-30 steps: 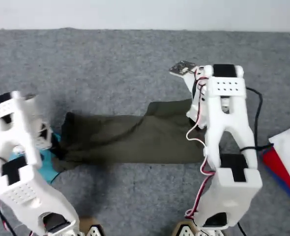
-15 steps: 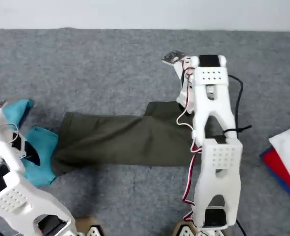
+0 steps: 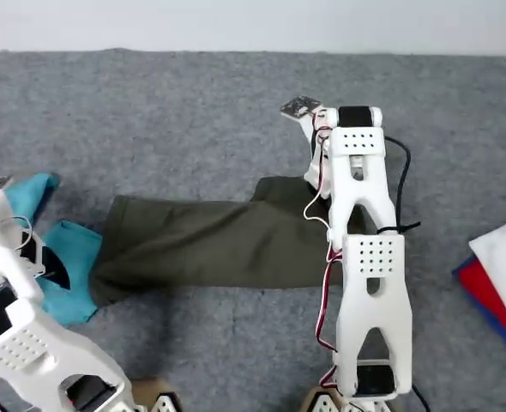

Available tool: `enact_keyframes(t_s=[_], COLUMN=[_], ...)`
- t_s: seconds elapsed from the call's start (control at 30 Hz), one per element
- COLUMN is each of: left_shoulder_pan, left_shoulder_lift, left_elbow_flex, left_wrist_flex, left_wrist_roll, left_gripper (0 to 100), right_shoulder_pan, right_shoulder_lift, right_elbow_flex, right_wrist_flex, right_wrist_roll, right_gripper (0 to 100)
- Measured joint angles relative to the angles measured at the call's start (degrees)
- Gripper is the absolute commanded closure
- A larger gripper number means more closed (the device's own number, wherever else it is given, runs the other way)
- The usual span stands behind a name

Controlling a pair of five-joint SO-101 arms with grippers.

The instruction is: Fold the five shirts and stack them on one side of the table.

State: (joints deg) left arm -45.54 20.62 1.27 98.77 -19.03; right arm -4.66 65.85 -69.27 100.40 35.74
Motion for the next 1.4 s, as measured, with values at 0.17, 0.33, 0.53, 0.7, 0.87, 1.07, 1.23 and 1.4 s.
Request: enact_keyframes(t_s=[0.17, 0.33, 0.53, 0.7, 0.87, 1.07, 1.23, 1.4], left_shoulder_pan=[0.0, 0.0, 0.0, 0.0, 0.0, 0.0, 0.0, 0.0], left_shoulder_lift=[0.0, 0.0, 0.0, 0.0, 0.0, 0.0, 0.0, 0.0], left_elbow_flex=[0.0, 0.0, 2.37, 4.22, 4.22, 4.22, 4.22, 4.22], left_wrist_flex=[0.0, 0.0, 0.0, 0.0, 0.0, 0.0, 0.0, 0.0], left_wrist_roll=[0.0, 0.0, 0.0, 0.0, 0.0, 0.0, 0.0, 0.0], left_gripper=[80, 80, 80, 80, 80, 80, 80, 80], right_shoulder_pan=[0.26, 0.18, 0.26, -0.62, -1.76, -1.85, -3.69, -5.45], right_shoulder_lift=[0.09, 0.09, -3.69, -13.71, -24.88, -34.64, -40.62, -43.16], right_elbow_flex=[-3.96, -5.71, 0.88, 15.47, 31.12, 45.45, 54.42, 61.98], right_wrist_flex=[0.18, 0.26, 0.26, 0.26, 0.26, 0.26, 0.18, -6.24], right_wrist_roll=[0.0, 0.0, 0.0, 3.96, 6.95, 11.25, 14.77, 15.65], right_gripper=[99.0, 99.0, 99.0, 98.9, 98.9, 98.9, 98.7, 98.7])
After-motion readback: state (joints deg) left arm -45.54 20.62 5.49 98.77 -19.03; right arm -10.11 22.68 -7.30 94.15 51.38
